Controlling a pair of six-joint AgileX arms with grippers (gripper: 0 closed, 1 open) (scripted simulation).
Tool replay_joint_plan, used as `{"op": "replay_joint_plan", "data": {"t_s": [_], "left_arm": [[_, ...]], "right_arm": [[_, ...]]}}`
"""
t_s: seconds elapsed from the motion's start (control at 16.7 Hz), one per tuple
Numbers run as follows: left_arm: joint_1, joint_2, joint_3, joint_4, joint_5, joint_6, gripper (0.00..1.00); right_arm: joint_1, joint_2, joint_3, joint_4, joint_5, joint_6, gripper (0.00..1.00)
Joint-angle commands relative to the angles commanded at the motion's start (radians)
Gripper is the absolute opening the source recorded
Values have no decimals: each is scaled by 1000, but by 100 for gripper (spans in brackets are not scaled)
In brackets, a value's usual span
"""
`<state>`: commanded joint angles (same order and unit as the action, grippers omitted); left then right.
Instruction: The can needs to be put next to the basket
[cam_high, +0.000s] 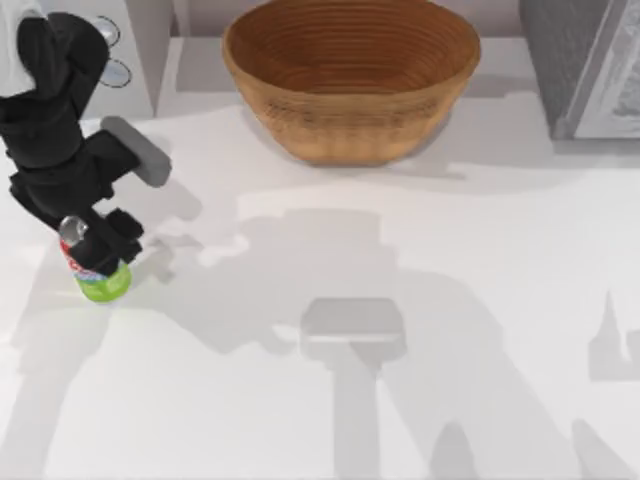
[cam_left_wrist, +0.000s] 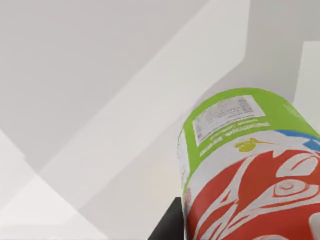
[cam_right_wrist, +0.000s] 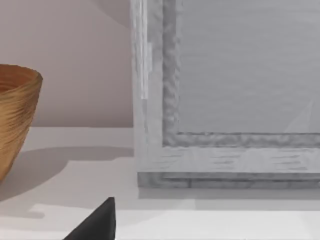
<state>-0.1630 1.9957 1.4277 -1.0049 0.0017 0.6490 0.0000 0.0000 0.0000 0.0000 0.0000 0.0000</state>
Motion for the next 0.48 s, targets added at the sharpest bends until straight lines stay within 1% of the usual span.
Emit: {"op": "replay_joint_plan", "data": {"t_s": [0.3, 0.48], "left_arm": [[-11, 7, 7, -3, 1, -9, 0], [-90, 69, 64, -28, 9, -96, 0]], "right_arm": [[0, 0, 0, 0, 0, 0, 100], [0, 0, 0, 0, 0, 0, 100]]}}
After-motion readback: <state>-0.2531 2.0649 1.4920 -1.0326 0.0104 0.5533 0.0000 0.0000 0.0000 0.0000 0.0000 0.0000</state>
